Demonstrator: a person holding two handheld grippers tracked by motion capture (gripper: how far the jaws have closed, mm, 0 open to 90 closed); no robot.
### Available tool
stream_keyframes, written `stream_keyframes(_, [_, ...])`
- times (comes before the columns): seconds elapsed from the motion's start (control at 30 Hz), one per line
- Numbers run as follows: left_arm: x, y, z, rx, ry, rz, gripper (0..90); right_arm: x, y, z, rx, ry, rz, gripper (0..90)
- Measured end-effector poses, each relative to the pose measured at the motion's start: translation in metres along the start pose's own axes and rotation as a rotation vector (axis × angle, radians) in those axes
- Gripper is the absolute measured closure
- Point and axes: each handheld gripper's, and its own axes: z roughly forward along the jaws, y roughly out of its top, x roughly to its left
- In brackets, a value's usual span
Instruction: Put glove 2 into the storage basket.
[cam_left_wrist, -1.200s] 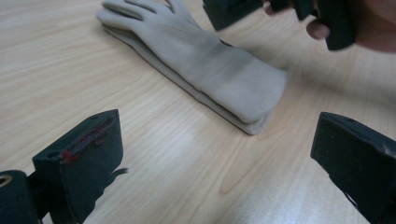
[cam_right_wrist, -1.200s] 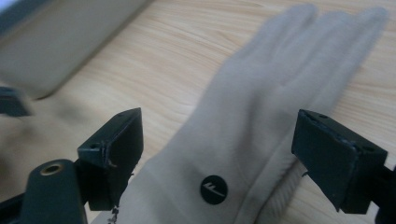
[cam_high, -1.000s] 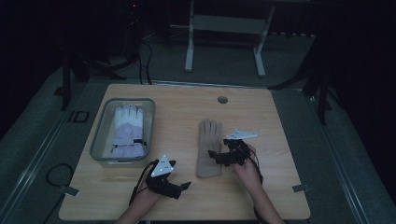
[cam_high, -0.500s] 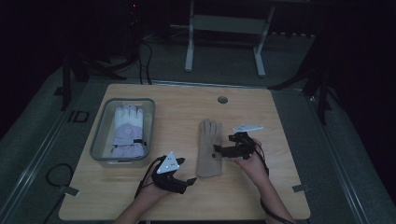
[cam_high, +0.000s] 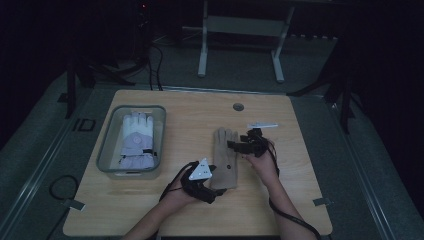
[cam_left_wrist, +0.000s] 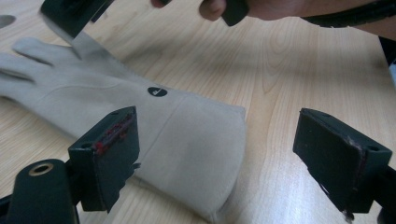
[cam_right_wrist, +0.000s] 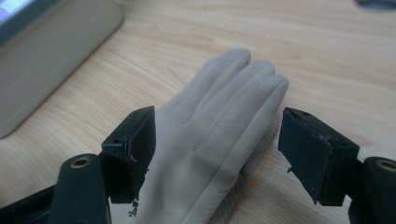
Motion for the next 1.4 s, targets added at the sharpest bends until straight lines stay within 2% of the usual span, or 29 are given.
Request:
stream_keyframes(0.03, [0.0, 0.001, 0.002, 0.013, -0.001, 0.009, 15.0, -0.002, -0.001, 0.004, 0.016, -0.003, 0.011, 26.8])
stream_keyframes(0.07, [0.001, 0.001, 0.005, 0.016, -0.019, 0.009, 15.0, -0.004, -0.002, 0.007, 0.028, 0.0, 0.02, 26.2])
stream_keyframes(0.23, [0.003, 0.0, 0.013, 0.06, -0.027, 0.021, 20.5, -0.01, -0.009, 0.018, 0.06, 0.011, 0.053, 26.3])
stream_keyframes(0.27, [0.005, -0.003, 0.016, 0.077, -0.032, 0.023, 20.6, -0.012, -0.011, 0.022, 0.068, 0.03, 0.07, 26.9])
stream_keyframes(0.4, [0.008, -0.006, 0.022, 0.098, -0.035, 0.021, 25.7, -0.013, -0.014, 0.028, 0.094, 0.049, 0.078, 30.7])
stream_keyframes(0.5, [0.01, -0.009, 0.025, 0.134, -0.043, 0.03, 30.8, -0.014, -0.015, 0.029, 0.101, 0.071, 0.076, 38.8])
stream_keyframes(0.53, [0.01, -0.01, 0.026, 0.14, -0.042, 0.034, 33.1, -0.014, -0.016, 0.029, 0.105, 0.081, 0.071, 43.8])
stream_keyframes(0.6, [0.01, -0.01, 0.027, 0.141, -0.042, 0.037, 34.0, -0.014, -0.016, 0.03, 0.11, 0.1, 0.061, 47.3])
stream_keyframes(0.73, [0.01, -0.009, 0.028, 0.174, -0.036, 0.058, 37.1, -0.011, -0.015, 0.03, 0.137, 0.117, 0.043, 63.6])
stream_keyframes(0.83, [0.007, -0.007, 0.029, 0.201, -0.013, 0.092, 39.2, -0.003, -0.012, 0.027, 0.136, 0.066, -0.032, 70.9])
stream_keyframes(0.87, [0.006, -0.006, 0.03, 0.213, -0.002, 0.107, 39.6, -0.001, -0.011, 0.026, 0.134, 0.055, -0.042, 72.0])
stream_keyframes(1.07, [0.003, 0.0, 0.032, 0.258, 0.012, 0.122, 40.8, 0.005, -0.007, 0.025, 0.123, 0.01, -0.049, 75.0])
stream_keyframes(1.13, [0.004, 0.001, 0.032, 0.263, 0.017, 0.121, 47.2, 0.007, -0.005, 0.026, 0.127, 0.005, -0.055, 75.3])
stream_keyframes(1.3, [0.007, 0.005, 0.032, 0.291, 0.077, 0.129, 71.2, 0.009, -0.003, 0.027, 0.136, -0.004, -0.067, 76.1])
stream_keyframes(1.33, [0.007, 0.005, 0.032, 0.291, 0.077, 0.129, 75.7, 0.01, -0.003, 0.027, 0.137, -0.007, -0.069, 76.5])
stream_keyframes(1.37, [0.009, 0.007, 0.032, 0.294, 0.071, 0.104, 77.6, 0.01, -0.003, 0.027, 0.137, -0.005, -0.072, 76.9])
stream_keyframes(1.4, [0.01, 0.007, 0.031, 0.299, 0.07, 0.104, 78.8, 0.011, -0.002, 0.027, 0.14, -0.007, -0.074, 77.6])
